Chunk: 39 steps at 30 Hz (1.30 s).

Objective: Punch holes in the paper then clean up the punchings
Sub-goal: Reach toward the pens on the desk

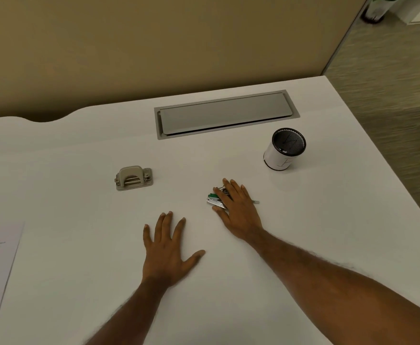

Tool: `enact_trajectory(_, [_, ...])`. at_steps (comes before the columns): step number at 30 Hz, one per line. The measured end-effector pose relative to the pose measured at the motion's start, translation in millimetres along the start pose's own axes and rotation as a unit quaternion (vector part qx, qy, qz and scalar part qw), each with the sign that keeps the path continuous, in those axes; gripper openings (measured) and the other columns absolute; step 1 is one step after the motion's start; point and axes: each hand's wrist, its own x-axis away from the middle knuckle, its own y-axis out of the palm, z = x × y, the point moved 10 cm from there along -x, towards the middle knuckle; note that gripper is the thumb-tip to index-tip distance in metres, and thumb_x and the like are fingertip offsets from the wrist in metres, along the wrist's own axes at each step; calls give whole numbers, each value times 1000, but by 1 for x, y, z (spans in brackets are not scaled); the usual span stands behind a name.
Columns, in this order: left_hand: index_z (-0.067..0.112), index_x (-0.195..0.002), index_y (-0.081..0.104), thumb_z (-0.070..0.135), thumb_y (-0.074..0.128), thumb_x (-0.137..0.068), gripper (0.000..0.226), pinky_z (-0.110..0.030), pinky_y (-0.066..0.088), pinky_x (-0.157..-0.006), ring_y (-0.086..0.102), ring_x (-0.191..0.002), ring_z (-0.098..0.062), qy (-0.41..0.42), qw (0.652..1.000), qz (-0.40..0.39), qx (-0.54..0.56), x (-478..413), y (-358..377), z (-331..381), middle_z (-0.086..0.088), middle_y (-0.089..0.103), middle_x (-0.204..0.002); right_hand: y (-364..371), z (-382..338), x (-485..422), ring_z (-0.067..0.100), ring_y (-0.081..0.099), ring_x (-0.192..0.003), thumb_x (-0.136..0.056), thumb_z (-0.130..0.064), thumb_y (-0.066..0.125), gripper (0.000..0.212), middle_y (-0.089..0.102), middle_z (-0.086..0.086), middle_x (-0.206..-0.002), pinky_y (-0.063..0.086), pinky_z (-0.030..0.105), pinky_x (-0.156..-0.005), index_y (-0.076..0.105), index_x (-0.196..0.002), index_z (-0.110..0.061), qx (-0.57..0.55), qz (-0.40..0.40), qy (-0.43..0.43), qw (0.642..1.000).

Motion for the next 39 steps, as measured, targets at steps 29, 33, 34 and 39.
enact_trajectory(29, [25,-154,26,82,26,-85,90,-59,4,-119,-2,-153,-23,-27,1000,-1,9,-24,6,-2,-6,6,-165,-1,4,-132,31,31,-141,-94,-43,45,52,37,10,-152,17,49,-118,46,-141,-21,-4,21,-28,999])
enact_trajectory(33, [27,-155,21,86,20,-82,93,-57,-1,-120,-8,-152,-22,-33,999,-13,7,-26,6,-3,-5,1,-165,-4,7,-131,31,25,-144,-93,-50,47,57,31,6,-156,12,53,-119,40,-143,-23,13,-1,-16,1000])
enact_trajectory(34, [27,-155,21,86,18,-81,95,-56,-2,-120,-8,-152,-22,-32,999,-15,7,-26,6,-2,-5,1,-165,-6,8,-129,31,24,-144,-92,-51,48,59,30,6,-156,12,53,-119,39,-144,-23,9,-4,-11,1000])
enact_trajectory(39, [28,-156,11,90,8,-75,102,-51,-9,-120,-14,-151,-19,-31,999,-39,13,-26,-1,-3,-3,-7,-165,-20,11,-102,30,28,-142,-90,-52,48,63,34,7,-154,16,49,-119,38,-143,-20,-5,11,8,1000])
